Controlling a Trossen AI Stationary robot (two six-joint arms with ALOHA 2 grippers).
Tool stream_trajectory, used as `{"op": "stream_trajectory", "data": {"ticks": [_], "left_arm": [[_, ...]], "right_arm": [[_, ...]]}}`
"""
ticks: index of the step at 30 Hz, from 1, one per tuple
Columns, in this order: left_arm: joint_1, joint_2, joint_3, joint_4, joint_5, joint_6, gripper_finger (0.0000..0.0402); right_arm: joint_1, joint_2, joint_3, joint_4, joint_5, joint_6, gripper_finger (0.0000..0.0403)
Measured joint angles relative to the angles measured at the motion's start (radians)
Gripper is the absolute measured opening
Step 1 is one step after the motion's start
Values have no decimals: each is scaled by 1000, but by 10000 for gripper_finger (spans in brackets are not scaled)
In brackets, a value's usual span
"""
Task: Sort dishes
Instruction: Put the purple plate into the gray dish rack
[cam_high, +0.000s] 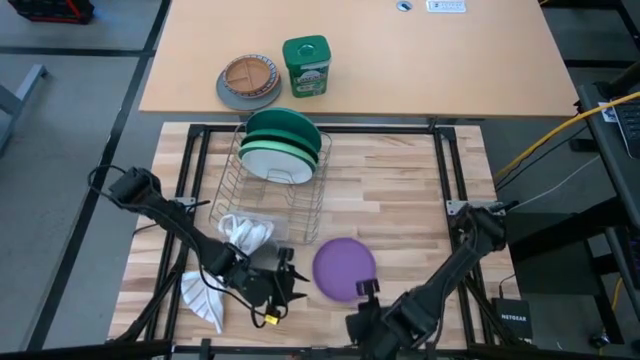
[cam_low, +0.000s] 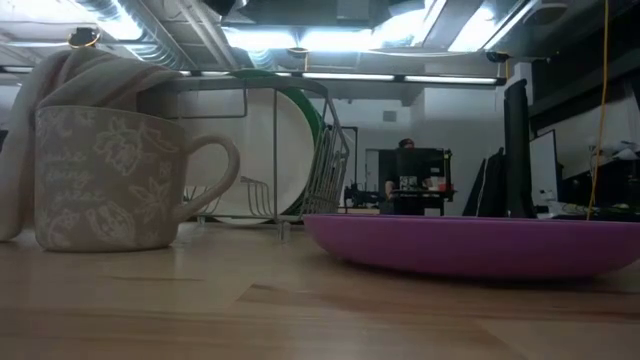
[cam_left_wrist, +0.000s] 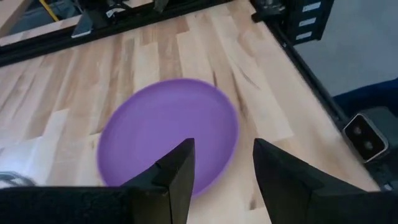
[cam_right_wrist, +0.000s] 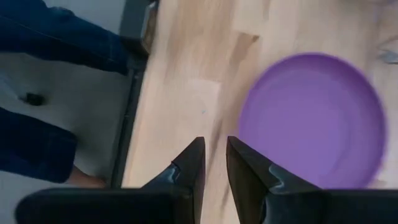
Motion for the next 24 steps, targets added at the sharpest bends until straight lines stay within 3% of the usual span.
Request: {"op": "stream_trajectory", "data": {"ticks": [17, 24], "left_arm": [[-55, -1, 0, 4, 4, -57, 153], [-56, -1, 0, 1, 4, -74, 153]], "right_arm": [[-38, 193, -1, -30, -72, 24, 72], [-79, 202, -1, -52, -88, 54, 138]]}}
